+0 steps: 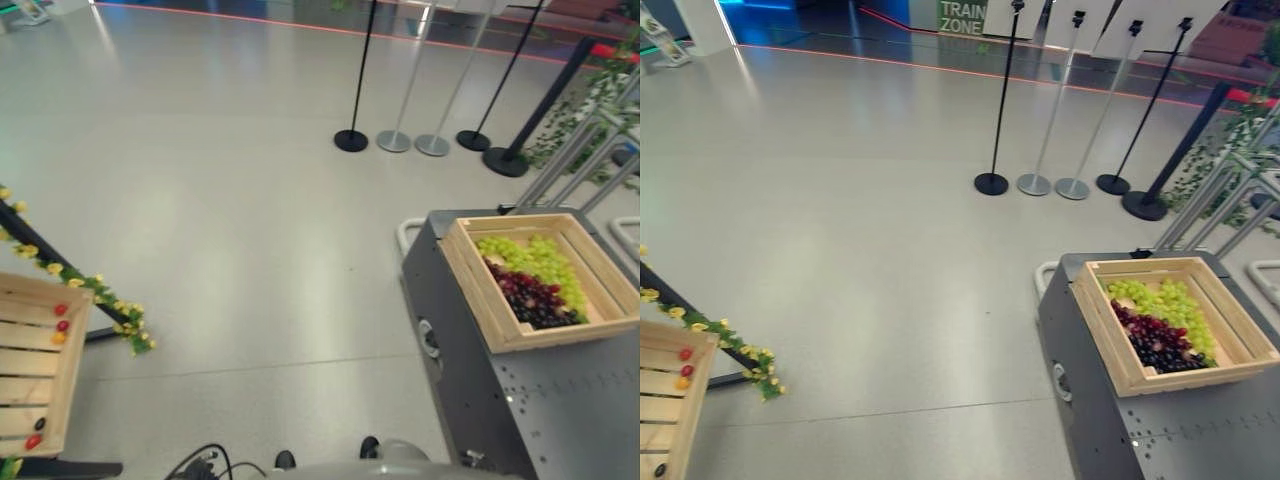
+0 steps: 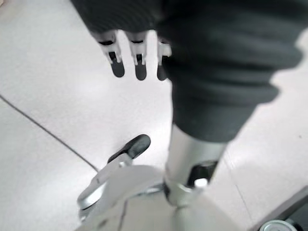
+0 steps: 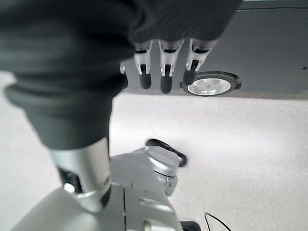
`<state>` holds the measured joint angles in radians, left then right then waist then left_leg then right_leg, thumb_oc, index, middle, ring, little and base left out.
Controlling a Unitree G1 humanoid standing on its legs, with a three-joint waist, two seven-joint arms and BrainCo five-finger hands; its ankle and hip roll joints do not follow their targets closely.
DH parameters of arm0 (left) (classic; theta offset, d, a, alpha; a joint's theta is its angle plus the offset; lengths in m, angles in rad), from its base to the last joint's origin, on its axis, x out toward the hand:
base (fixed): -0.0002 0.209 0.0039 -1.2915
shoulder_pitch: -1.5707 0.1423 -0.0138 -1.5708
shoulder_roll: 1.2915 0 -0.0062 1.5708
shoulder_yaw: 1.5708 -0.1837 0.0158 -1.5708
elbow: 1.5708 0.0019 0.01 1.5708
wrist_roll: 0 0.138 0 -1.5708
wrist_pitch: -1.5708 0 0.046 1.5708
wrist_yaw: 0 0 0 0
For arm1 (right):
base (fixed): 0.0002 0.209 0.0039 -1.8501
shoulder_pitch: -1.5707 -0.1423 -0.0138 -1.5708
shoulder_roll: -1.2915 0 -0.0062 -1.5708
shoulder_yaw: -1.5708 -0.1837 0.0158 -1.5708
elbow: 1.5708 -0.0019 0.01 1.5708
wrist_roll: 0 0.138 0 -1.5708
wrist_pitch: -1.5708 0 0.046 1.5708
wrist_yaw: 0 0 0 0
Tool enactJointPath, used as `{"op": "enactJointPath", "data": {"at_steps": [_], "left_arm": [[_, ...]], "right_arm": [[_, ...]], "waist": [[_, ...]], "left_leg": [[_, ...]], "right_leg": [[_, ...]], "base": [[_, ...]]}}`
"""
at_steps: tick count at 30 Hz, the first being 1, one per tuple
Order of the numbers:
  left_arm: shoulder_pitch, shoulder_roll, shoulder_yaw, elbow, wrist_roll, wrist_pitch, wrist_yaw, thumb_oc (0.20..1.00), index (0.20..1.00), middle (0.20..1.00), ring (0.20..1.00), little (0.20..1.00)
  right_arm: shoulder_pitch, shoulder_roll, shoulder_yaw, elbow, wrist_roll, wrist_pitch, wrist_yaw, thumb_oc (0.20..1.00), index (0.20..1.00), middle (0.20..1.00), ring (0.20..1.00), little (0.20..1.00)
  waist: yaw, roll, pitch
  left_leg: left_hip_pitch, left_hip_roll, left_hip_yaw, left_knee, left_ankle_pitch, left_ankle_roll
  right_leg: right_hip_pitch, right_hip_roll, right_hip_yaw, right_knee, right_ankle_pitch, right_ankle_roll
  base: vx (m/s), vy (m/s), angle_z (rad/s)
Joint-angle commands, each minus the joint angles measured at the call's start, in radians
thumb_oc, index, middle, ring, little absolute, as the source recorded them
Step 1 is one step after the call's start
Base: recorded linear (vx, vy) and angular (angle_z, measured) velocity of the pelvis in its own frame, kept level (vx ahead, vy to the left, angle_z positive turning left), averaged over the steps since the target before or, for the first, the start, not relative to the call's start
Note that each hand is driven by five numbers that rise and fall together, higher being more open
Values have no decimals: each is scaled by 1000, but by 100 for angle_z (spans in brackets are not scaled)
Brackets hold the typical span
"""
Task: Pick up the fruits from the basket on one side to the basket on the other side
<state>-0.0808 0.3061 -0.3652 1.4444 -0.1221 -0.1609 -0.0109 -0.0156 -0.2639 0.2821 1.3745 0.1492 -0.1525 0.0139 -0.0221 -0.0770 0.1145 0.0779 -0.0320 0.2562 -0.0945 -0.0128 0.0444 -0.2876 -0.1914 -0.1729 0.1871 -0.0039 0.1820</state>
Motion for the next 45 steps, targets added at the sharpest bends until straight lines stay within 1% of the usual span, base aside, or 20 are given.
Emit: {"op": "enactJointPath", "data": {"at_steps": [1,6,8,9,10,12,15,19,20,21,23,24,27,30,31,32,34,35,37,45], "left_arm": [[-30,-46,12,32,19,-8,-8,1000,1000,1000,1000,1000],[-11,-64,36,51,6,-1,-11,1000,1000,1000,1000,1000],[-15,-75,39,45,-6,-3,-12,1000,1000,1000,1000,1000],[-31,-82,30,18,-17,-8,-8,1000,1000,1000,1000,1000],[-31,-81,30,18,-17,-8,-8,1000,1000,1000,1000,1000],[-63,-80,14,-24,-54,-22,5,1000,1000,1000,1000,1000],[-81,-78,1,-53,-65,-37,19,1000,1000,1000,1000,1000],[-84,-65,-42,-103,-54,-73,42,1000,1000,1000,1000,1000],[-82,-58,-56,-114,-43,-79,46,1000,1000,1000,1000,1000],[-81,-38,-67,-155,-51,-91,52,1000,1000,1000,1000,1000],[-82,-24,-72,-175,-45,-92,51,1000,1000,1000,1000,1000],[-68,20,-90,-318,-28,-107,42,1000,1000,1000,1000,1000],[-35,64,-101,-463,-24,-119,35,1000,1000,1000,1000,1000],[22,179,-64,-812,-23,-148,29,1000,1000,1000,1000,1000],[33,253,-32,-981,-31,-176,35,1000,1000,1000,1000,1000],[34,254,-31,-983,-32,-175,34,1000,1000,1000,1000,1000],[37,278,20,-1088,-35,-172,50,1000,1000,1000,1000,1000],[36,281,43,-1128,-32,-176,53,1000,1000,1000,1000,1000],[15,287,85,-1194,-13,-183,56,1000,1000,1000,1000,1000],[37,257,105,-1185,-1,-157,36,1000,1000,1000,1000,1000]], "right_arm": [[-34,-33,-3,34,10,-8,-13,1000,1000,1000,1000,1000],[-1,-48,-28,45,21,-14,-3,1000,1000,1000,1000,1000],[2,-59,-35,52,25,-15,-4,1000,1000,1000,1000,1000],[-6,-77,-18,38,11,-16,-13,1000,1000,1000,1000,1000],[-6,-76,-18,38,11,-16,-13,1000,1000,1000,1000,1000],[-6,-97,-10,8,39,-21,-30,1000,1000,1000,1000,1000],[-10,-107,-19,-27,73,-35,-43,1000,1000,1000,1000,1000],[-22,-142,-26,-99,87,-68,-67,1000,1000,1000,1000,1000],[-22,-154,-12,-127,67,-74,-72,1000,1000,1000,1000,1000],[-29,-182,24,-229,17,-86,-76,1000,1000,1000,1000,1000],[-32,-194,39,-276,-6,-89,-72,1000,1000,1000,1000,1000],[32,-247,2,-487,-43,-89,-64,1000,1000,1000,1000,1000],[56,-298,-45,-600,-60,-97,-65,1000,1000,1000,1000,1000],[94,-358,-93,-829,-104,-120,-64,1000,1000,1000,1000,1000],[63,-379,-97,-907,-132,-140,-76,1000,1000,1000,1000,1000],[62,-378,-96,-908,-133,-139,-76,1000,1000,1000,1000,1000],[31,-370,-106,-966,-111,-148,-87,1000,1000,1000,1000,1000],[31,-369,-112,-986,-102,-152,-82,1000,1000,1000,1000,1000],[39,-371,-130,-1031,-101,-157,-70,1000,1000,1000,1000,1000],[69,-357,-219,-1136,-72,-155,-57,1000,1000,1000,1000,1000]], "waist": [[-30,19,-27],[-47,46,-85],[-51,57,-92],[-40,56,-82],[-42,53,-85],[-12,12,-42],[-2,10,-30],[22,36,-31],[37,52,-32],[65,59,-31],[70,56,-39],[45,59,-56],[47,53,-61],[39,41,-44],[56,30,-26],[57,29,-28],[82,29,-31],[84,24,-38],[58,7,-65],[42,-7,-121]], "left_leg": [[50,-20,-82,7,-66,-44],[136,13,-130,49,-110,-60],[104,36,-136,178,-62,-92],[17,68,-150,408,62,-140],[14,66,-152,406,65,-139],[-136,42,-171,682,136,-158],[-219,23,-174,668,107,-140],[-277,14,-191,332,72,-94],[-290,22,-241,209,124,-94],[-296,-9,-391,158,153,-91],[-273,-42,-444,172,127,-84],[-248,-9,-366,108,133,-80],[-222,-12,-334,83,123,-62],[-210,1,-228,65,108,-50],[-190,17,-160,63,83,-48],[-194,18,-158,64,85,-48],[-181,47,-91,52,76,-58],[-175,47,-74,45,73,-61],[-144,42,-69,17,76,-64],[-98,41,-33,7,51,-71]], "right_leg": [[-16,21,19,-189,232,-21],[27,73,27,-132,181,-70],[65,100,17,-117,150,-99],[112,128,15,-113,120,-139],[110,125,14,-113,121,-139],[170,118,35,-117,83,-179],[201,125,57,-121,71,-179],[256,164,128,-149,40,-148],[273,183,153,-151,28,-143],[304,198,226,-142,4,-139],[304,203,266,-139,-1,-130],[306,198,289,-133,-14,-113],[275,179,294,-104,-16,-88],[194,147,290,-79,19,-43],[151,92,162,-71,47,-38],[148,93,163,-72,51,-38],[167,9,-49,-89,69,-36],[176,-4,-77,-109,82,-32],[174,13,20,-156,123,-19],[225,-3,4,-264,169,4]], "base": [[429,-191,37],[421,-219,42],[295,-280,42],[174,-235,30],[206,-331,32],[149,-264,-4],[267,-115,-31],[282,58,-50],[531,169,-102],[396,114,-92],[330,103,-138],[319,123,-182],[158,186,-152],[-5,135,-148],[-37,95,-138],[-46,47,-118],[-48,0,-170],[12,21,-144],[124,6,-47],[59,-15,-11]]}}
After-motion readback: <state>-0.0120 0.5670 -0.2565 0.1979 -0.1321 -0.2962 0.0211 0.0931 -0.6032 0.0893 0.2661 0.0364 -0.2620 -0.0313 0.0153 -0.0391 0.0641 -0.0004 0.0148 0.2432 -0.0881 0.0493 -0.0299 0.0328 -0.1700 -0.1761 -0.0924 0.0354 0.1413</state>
